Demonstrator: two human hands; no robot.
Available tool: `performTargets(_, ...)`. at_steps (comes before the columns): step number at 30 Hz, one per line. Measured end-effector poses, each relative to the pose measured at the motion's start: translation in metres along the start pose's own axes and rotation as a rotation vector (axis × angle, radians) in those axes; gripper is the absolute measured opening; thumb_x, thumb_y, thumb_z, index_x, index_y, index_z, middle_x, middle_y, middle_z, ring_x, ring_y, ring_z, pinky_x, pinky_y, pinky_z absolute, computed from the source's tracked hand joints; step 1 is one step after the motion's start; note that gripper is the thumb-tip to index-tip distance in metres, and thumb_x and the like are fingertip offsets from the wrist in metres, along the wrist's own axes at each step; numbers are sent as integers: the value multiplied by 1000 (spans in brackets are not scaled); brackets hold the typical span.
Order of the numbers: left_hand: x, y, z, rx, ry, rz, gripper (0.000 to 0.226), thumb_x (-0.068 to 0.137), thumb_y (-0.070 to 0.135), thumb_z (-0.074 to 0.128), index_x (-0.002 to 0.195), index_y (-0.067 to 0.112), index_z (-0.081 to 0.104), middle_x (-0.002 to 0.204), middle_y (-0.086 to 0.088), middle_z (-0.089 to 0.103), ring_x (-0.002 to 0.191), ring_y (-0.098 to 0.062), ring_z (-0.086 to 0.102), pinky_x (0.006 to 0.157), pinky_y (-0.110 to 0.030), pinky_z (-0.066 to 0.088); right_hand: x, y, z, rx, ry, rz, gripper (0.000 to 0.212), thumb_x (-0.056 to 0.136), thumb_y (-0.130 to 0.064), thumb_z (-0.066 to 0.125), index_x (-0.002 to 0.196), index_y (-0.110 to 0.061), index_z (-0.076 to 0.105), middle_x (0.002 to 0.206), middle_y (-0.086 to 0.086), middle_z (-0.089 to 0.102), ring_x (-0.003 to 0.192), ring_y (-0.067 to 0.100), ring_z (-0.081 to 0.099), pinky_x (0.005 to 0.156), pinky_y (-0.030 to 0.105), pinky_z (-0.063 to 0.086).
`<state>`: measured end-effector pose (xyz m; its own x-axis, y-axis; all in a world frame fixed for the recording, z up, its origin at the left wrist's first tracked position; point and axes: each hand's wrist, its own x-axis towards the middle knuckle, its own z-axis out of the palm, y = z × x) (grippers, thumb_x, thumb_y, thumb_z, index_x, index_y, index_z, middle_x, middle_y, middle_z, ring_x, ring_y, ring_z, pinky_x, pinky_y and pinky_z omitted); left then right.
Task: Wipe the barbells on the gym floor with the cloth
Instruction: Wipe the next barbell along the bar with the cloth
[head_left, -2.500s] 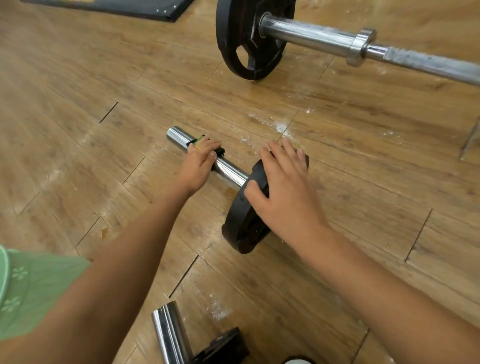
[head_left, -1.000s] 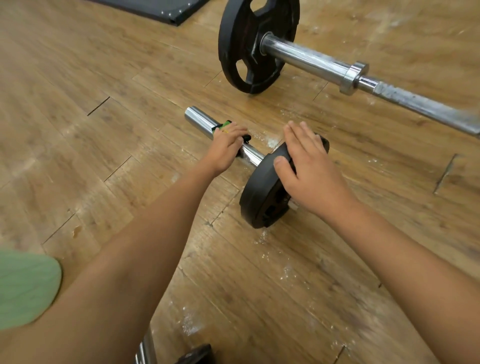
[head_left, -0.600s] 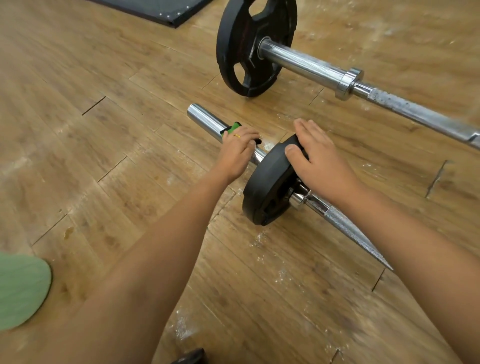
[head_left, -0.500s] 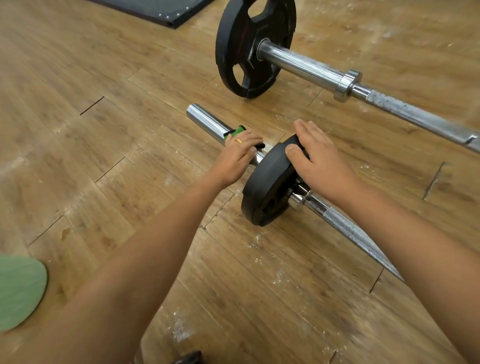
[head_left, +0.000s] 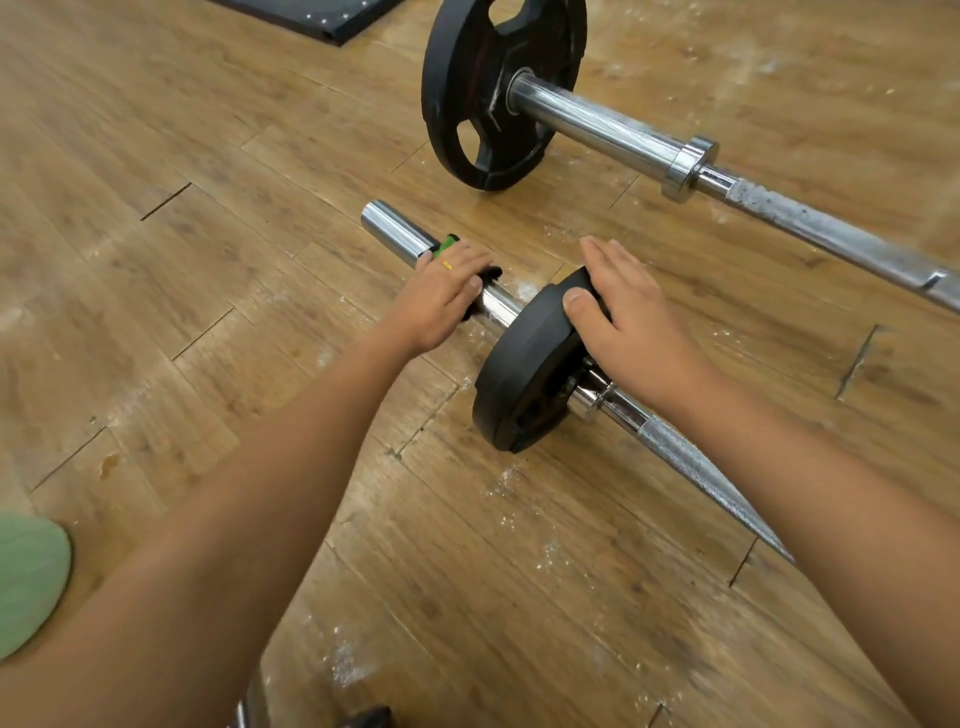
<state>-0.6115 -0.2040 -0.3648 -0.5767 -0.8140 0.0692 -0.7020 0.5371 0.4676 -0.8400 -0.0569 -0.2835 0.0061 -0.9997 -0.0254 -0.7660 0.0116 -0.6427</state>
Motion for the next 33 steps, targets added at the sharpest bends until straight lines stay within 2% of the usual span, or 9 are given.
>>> performTargets(3,4,21,16,-58,127,-125,46,107,30,31,140,13,57,149,-1,51,150,-21,26,123,-54,11,1,2,0,4,8,7,60,108,-40,31,161,-17,15,168,-3,13,154,11,4,122,28,3)
performTargets(8,-7,21,20,-64,1,83,40,108,27,36,141,17,57,148,2,52,150,-18,26,123,-49,8,5,5,-2,15,13,7,59,108,-38,32,161,-17,17,168,-1,15,154,12,6,120,26,4)
performTargets(12,7,24,16,-73,52,-75,42,105,27,35,133,14,64,142,2,58,147,-19,32,122,-52,12,3,2,3,20,43,6,58,108,-36,31,161,-15,18,167,0,16,154,12,6,119,25,3)
performTargets(14,1,33,22,-86,87,-73,42,103,26,36,129,12,66,138,1,60,145,-19,34,123,-49,11,1,-1,5,18,67,9,58,108,-35,32,160,-13,19,167,2,17,154,14,6,122,28,4)
performTargets(18,-16,22,18,-69,5,48,39,106,26,38,137,16,60,146,1,54,149,-19,28,121,-46,10,-10,-9,12,-42,61,-37,61,107,-38,30,160,-11,17,167,4,16,155,15,5,127,38,5)
performTargets(22,-18,15,6,-118,74,-156,47,103,32,34,135,14,62,147,0,54,150,-21,26,121,-54,14,-24,-24,28,-69,93,-114,61,107,-36,34,160,-10,17,167,4,14,154,14,1,123,31,-4)
performTargets(25,-33,25,9,-89,61,-126,48,102,33,35,135,13,63,145,-1,56,150,-23,26,121,-54,14,-36,-31,38,-125,93,-156,62,107,-38,32,160,-11,15,168,4,12,155,13,-3,122,31,-9)
performTargets(30,-54,1,3,-21,-77,-27,55,104,49,34,146,20,52,153,4,48,152,-22,26,123,-55,17,-56,-50,59,-237,84,-227,65,103,-41,24,159,-7,21,167,9,15,155,21,2,125,40,-3)
performTargets(33,-74,3,-2,-61,-74,-36,53,103,46,39,149,20,50,156,4,44,153,-20,21,125,-53,13,-69,-62,78,-315,116,-271,63,103,-38,27,156,-3,28,166,12,20,155,24,8,125,42,1)
